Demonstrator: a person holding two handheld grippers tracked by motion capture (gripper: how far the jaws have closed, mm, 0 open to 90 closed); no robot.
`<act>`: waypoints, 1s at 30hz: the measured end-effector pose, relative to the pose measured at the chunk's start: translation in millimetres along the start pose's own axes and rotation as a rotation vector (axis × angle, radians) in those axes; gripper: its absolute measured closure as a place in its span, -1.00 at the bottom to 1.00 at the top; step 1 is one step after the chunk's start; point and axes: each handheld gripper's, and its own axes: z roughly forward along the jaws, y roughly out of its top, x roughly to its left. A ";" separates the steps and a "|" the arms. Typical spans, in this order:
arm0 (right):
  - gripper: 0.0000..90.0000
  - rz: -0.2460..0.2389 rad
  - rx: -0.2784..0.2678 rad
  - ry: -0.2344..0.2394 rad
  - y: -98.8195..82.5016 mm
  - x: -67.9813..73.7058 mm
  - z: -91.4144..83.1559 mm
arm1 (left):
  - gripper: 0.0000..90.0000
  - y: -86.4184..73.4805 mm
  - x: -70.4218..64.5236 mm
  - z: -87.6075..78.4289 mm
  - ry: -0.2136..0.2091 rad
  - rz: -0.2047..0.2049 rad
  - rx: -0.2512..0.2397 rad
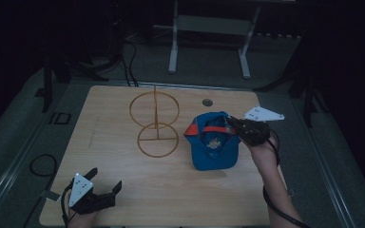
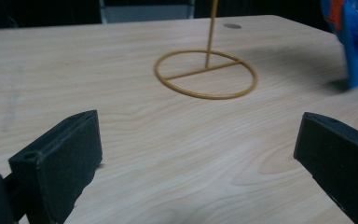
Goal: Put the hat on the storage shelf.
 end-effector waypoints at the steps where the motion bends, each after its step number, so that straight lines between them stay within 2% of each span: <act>1: 1.00 0.000 0.000 0.000 0.0 0.0 0.0 | -0.97 0.0 0.0 0.0 0.000 0.000 0.000; 2: 1.00 -0.002 -0.003 0.003 2.1 0.9 -2.7 | -0.97 4.6 -5.6 1.8 -0.006 0.009 0.021; 5: 1.00 -0.021 -0.027 0.005 8.7 6.3 -15.3 | -0.97 13.5 -14.0 4.7 -0.026 0.017 0.040; 9: 1.00 -0.024 -0.032 0.012 10.9 9.3 -21.8 | -0.97 29.6 -23.0 6.9 -0.089 0.012 0.033; 14: 1.00 -0.030 -0.048 0.010 12.2 12.9 -29.4 | -0.95 54.1 -39.2 9.7 -0.146 0.039 0.022; 18: 1.00 -0.037 -0.059 0.005 15.7 17.3 -36.7 | -0.94 75.6 -54.0 13.5 -0.183 0.086 -0.002; 26: 1.00 -0.034 -0.075 0.027 19.0 23.5 -42.1 | -0.94 116.7 -80.6 25.9 -0.260 0.140 -0.016; 30: 1.00 -0.044 -0.077 0.029 19.8 27.3 -42.9 | -0.94 128.4 -88.1 31.1 -0.274 0.162 -0.020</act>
